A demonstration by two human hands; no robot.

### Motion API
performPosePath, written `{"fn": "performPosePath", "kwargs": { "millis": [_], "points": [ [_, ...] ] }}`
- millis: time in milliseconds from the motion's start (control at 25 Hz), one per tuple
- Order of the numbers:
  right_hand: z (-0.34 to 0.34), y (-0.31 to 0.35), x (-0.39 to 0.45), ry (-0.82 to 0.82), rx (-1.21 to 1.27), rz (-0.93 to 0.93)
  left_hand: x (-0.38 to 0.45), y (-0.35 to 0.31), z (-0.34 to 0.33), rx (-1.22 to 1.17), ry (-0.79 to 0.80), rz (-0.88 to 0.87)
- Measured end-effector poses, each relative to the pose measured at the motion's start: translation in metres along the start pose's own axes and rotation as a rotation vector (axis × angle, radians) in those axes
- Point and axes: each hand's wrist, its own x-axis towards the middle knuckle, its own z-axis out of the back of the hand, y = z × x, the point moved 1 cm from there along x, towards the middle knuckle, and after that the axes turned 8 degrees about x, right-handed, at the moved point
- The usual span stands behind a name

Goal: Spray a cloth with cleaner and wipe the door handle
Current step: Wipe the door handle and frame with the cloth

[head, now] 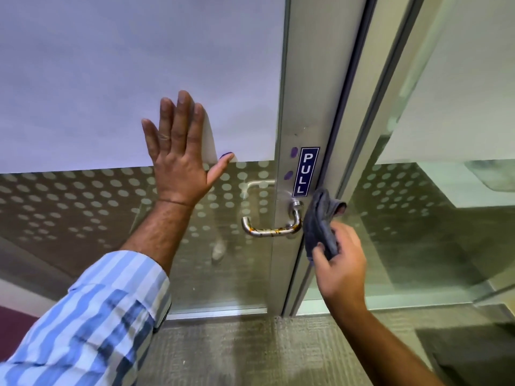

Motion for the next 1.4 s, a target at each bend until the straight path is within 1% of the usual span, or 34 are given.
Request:
{"fn": "performPosePath", "kwargs": {
  "millis": [120,240,400,560,680,760,840,920,1040,1160,1400],
  "points": [
    [-0.022,0.005,0.003,0.028,-0.196,0.046,0.002,0.002,-0.002,-0.05,-0.011,-0.009],
    [-0.036,0.006,-0.003,0.03,-0.37,0.154,-0.002,0.005,-0.005,-0.062,-0.034,-0.024],
    [-0.049,0.008,-0.003,0.059,-0.538,0.082,-0.002,0.006,-0.007,-0.096,-0.048,-0.031],
    [-0.063,0.017,-0.009,0.112,-0.739,0.054,-0.002,0.005,-0.007,-0.122,-0.05,-0.037],
    [-0.065,0.019,-0.003,0.156,-0.768,0.043,-0.003,0.005,-0.008,-0.121,-0.045,-0.033],
    [-0.066,0.013,0.001,0.187,-0.701,0.081,-0.003,0.004,-0.008,-0.135,-0.054,-0.03],
    [-0.07,0.009,-0.002,0.176,-0.638,0.102,-0.003,0.004,-0.009,-0.14,-0.065,-0.029],
    [-0.078,0.009,-0.007,0.175,-0.625,0.064,-0.003,0.004,-0.01,-0.132,-0.065,-0.038],
    [-0.086,0.014,-0.013,0.233,-0.689,-0.014,-0.004,0.004,-0.01,-0.137,-0.064,-0.058],
    [-0.089,0.018,-0.013,0.277,-0.753,-0.043,-0.004,0.005,-0.011,-0.139,-0.061,-0.071],
    [-0.085,0.037,-0.013,0.388,-0.932,-0.011,-0.005,0.005,-0.012,-0.138,-0.071,-0.063]
  ]
}}
